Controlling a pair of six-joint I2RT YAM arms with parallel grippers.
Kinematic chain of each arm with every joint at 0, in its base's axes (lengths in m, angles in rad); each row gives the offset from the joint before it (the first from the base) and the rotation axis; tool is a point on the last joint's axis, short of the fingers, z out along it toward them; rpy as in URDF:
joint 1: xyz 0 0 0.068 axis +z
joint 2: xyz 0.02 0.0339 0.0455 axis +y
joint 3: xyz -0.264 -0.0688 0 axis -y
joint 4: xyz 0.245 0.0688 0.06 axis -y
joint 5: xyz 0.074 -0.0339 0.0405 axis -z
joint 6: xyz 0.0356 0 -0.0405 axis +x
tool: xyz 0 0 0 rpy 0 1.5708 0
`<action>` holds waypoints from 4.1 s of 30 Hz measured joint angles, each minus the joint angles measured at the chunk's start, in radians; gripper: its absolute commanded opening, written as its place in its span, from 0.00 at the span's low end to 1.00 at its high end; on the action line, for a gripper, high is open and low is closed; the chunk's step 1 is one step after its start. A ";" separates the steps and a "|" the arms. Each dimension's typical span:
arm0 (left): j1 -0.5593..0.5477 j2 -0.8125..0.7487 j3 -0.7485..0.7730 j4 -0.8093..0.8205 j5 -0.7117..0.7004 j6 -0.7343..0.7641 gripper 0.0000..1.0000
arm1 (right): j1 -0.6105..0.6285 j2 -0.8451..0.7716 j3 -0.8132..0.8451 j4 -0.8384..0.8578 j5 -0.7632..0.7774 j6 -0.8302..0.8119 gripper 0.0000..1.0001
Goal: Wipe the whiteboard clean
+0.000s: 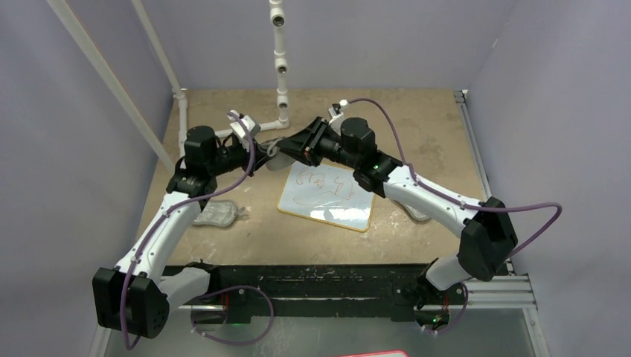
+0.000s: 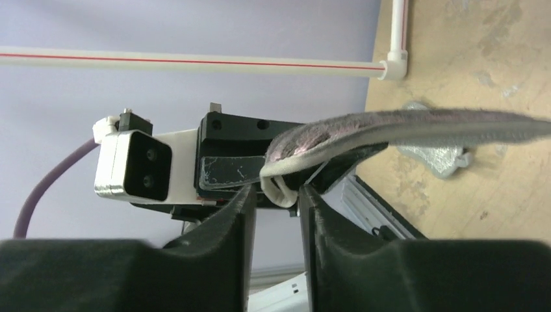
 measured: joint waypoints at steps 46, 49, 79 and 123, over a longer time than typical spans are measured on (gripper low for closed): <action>-0.012 0.106 -0.012 -0.241 -0.268 0.281 0.98 | -0.211 -0.004 0.209 -0.983 0.351 -0.651 0.00; -0.012 0.181 -0.012 -0.245 -0.266 0.230 0.93 | -0.272 -0.078 0.153 -1.082 0.401 -0.715 0.00; -0.163 0.701 0.157 -0.136 -0.412 0.118 0.24 | -0.357 0.478 0.128 -0.719 -0.076 -0.821 0.00; -0.175 0.686 0.134 -0.095 -0.467 0.223 0.00 | -0.330 0.306 -0.309 -0.076 -0.050 -0.587 0.00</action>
